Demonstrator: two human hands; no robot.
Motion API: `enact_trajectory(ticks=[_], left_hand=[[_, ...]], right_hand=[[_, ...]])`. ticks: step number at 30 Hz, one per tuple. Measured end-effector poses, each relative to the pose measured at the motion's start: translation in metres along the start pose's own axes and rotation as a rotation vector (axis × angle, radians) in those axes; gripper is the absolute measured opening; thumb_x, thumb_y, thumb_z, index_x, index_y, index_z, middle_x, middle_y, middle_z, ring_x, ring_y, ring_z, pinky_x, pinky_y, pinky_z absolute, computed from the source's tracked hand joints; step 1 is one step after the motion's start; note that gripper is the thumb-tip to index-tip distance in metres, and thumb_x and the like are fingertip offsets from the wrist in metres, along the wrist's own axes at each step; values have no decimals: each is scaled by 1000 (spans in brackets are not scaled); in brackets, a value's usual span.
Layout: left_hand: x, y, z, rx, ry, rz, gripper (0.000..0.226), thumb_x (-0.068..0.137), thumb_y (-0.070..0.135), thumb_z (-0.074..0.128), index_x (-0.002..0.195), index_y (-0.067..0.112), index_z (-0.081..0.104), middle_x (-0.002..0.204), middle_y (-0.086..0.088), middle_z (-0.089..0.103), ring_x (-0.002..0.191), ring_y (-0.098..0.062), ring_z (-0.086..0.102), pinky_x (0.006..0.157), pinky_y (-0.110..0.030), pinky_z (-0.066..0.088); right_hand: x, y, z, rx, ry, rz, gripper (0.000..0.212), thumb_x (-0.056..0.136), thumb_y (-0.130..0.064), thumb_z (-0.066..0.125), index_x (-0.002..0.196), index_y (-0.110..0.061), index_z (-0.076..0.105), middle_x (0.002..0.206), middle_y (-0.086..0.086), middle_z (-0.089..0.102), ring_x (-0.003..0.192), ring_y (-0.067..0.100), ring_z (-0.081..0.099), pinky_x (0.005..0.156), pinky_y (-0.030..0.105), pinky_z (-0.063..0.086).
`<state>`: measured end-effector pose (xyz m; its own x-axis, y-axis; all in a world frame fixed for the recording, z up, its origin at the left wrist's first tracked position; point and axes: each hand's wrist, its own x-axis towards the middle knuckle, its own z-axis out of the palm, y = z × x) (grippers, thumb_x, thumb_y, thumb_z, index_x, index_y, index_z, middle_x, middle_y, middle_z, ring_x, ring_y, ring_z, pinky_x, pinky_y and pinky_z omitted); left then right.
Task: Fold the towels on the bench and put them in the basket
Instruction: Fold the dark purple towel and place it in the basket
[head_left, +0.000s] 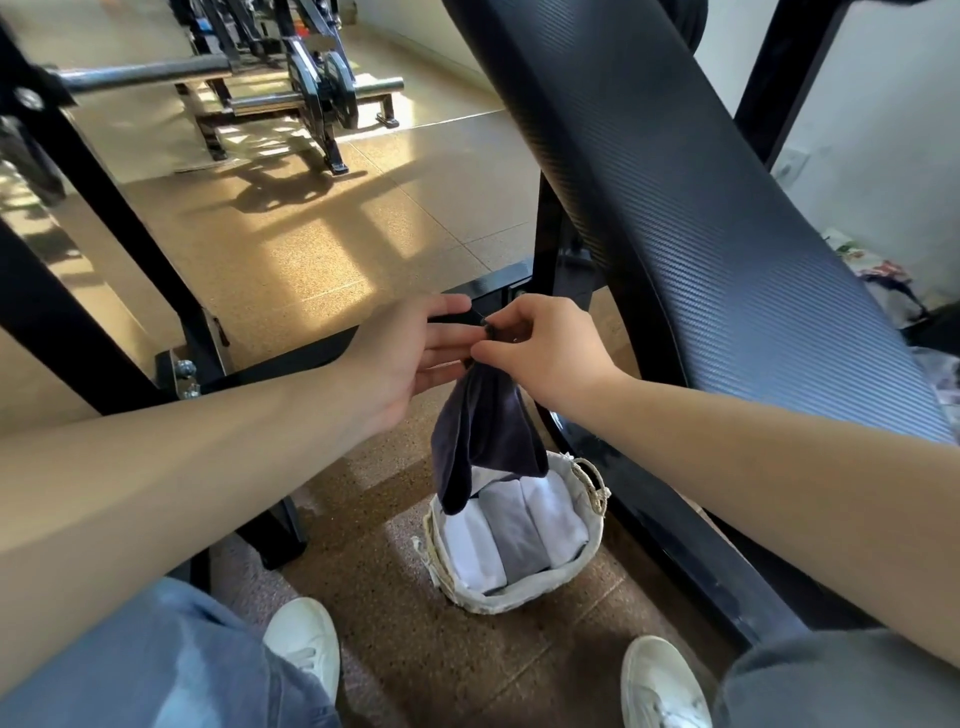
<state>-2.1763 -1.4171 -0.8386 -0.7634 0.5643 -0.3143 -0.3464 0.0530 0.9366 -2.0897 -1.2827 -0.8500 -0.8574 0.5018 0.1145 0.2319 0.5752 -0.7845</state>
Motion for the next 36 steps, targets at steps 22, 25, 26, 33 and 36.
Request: enact_trajectory(ticks=[22,25,26,33,36], left_hand=[[29,-27,-49,783,-40,-43,21,98,34,58,117,31,66,110,6,65,100,-13,64,83,-37,59],[29,-29,-47,831,-75,-69,14,95,32,64,108,31,68,104,3,69,98,-15,67,76,-33,57],[29,-30,-48,865,-67,-77,14,93,28,65,107,29,69,102,0,71,96,-17,68,72,-32,56],[30,-24,-48,889,118,-23,14,90,20,62,97,28,72,79,-1,69,63,-15,57,49,-23,42],[28,-17,-42,835,135,92,18,88,20,62,94,33,73,86,10,65,76,-12,58,61,-26,44]], right_hand=[[8,29,-5,217,-214,6,22,90,-2,67,90,-24,71,92,7,76,92,33,73,85,55,59],[7,30,-2,236,-222,-9,21,90,-1,67,91,-21,71,94,11,75,93,38,71,85,58,58],[6,30,-2,240,-221,-11,22,90,0,67,90,-21,71,94,12,75,94,39,70,85,57,58],[11,36,-9,-26,-125,-28,22,93,-12,65,88,-33,66,84,-11,72,79,3,68,74,23,56],[12,45,-14,-194,-173,38,14,96,-17,63,94,-31,63,90,-10,70,87,7,66,81,28,55]])
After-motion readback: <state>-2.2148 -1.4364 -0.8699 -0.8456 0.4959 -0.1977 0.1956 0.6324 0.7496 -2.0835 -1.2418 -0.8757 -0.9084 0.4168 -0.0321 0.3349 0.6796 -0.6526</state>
